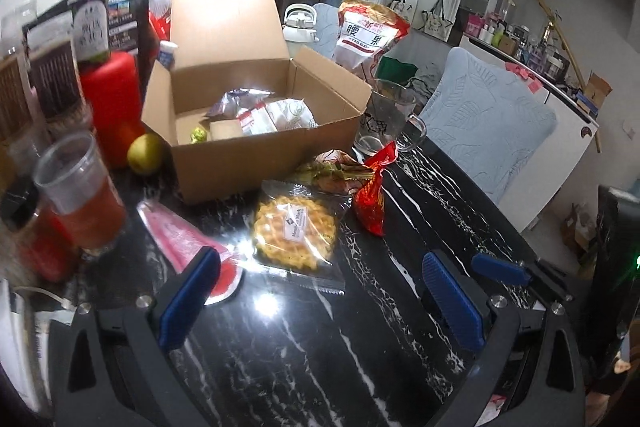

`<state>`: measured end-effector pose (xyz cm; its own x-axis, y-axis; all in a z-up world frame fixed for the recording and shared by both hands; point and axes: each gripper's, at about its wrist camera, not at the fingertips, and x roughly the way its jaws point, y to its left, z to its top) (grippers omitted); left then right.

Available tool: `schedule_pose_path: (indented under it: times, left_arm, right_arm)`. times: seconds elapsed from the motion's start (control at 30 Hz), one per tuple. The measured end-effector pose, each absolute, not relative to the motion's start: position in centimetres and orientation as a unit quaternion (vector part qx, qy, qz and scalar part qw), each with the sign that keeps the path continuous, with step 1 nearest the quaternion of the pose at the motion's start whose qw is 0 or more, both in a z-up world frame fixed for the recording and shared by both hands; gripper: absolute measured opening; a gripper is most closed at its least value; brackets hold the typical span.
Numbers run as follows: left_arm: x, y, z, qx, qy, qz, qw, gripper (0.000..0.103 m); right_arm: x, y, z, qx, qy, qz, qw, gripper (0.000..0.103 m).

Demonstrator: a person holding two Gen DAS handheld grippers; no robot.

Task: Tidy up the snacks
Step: 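Reach the right tool to the red gold-print packet while the left tool reaches the waffle packet, then grasp the red gold-print packet with the right tool while the left tool grasps the waffle packet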

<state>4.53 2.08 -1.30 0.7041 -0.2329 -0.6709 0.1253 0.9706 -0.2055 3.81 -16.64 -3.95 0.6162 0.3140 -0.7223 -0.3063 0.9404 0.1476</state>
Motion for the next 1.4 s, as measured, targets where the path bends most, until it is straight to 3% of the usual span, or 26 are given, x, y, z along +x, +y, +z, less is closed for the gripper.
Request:
schedule_pose_path:
  times: [1.0,1.27,1.4]
  left_arm:
    - [17.4,1.3,-11.3,-0.07,0.515,-0.111,0.847,0.103]
    - [18.1,-1.3,-12.2,0.034,0.518,-0.081,0.851,0.103]
    - [17.8,-1.4,-12.2,0.03,0.511,-0.084,0.855,0.103]
  right_arm:
    - [13.3,-20.0,-9.8,0.055,0.479,0.166,0.86,0.076]
    - [14.1,-20.1,-9.9,0.053,0.481,0.168,0.859,0.076]
    - [14.4,-19.8,-9.9,0.051,0.48,0.173,0.859,0.076]
